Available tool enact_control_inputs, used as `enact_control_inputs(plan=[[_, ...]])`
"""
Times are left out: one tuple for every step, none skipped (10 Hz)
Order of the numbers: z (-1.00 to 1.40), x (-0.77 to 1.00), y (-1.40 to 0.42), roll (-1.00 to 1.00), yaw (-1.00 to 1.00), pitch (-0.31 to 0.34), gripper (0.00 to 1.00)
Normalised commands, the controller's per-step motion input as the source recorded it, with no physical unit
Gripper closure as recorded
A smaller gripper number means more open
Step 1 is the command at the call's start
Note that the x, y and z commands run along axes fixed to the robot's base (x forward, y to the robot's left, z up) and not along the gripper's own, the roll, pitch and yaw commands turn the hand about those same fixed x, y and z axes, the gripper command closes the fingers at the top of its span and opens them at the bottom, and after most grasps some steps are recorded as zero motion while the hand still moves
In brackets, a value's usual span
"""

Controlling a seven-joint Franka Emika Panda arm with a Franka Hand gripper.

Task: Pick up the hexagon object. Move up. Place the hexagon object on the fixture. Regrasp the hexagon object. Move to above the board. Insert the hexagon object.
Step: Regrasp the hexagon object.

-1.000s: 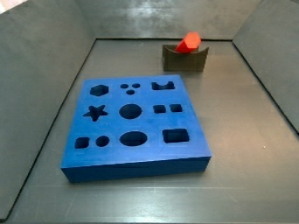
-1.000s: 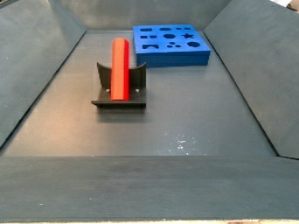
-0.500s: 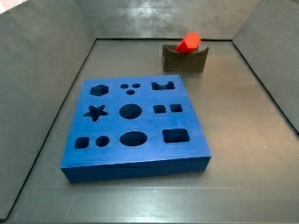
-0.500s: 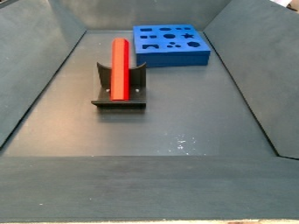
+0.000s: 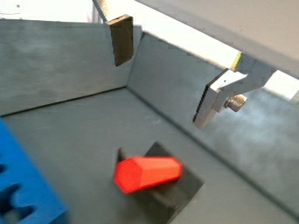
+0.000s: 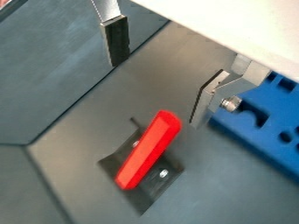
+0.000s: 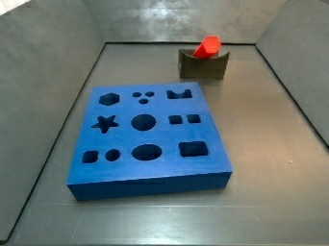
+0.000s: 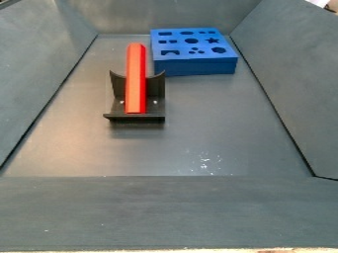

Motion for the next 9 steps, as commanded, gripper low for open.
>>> enact_control_inputs(plan=[[0.01,0.05,-0.03,1.0,0.03,0.043,0.0],[0.0,0.06,-0.03,1.0,0.03,0.066,0.0],[-0.01,0.07,-0.03,1.0,0.04,0.079,0.0],[0.0,0.09,-0.04,1.0,0.05,0.113,0.0],[0.0,0.1,-0.05,1.0,0.08,0.157,0.0],[-0.01,0.1,-0.05,1.0,0.11,0.194,0.0],[-0.01,0.11,-0.05,0.91,0.13,0.199,0.0],[-0.01,0.11,-0.05,0.66,0.17,0.182,0.0],[-0.01,0.1,-0.05,0.54,0.18,0.17,0.0]])
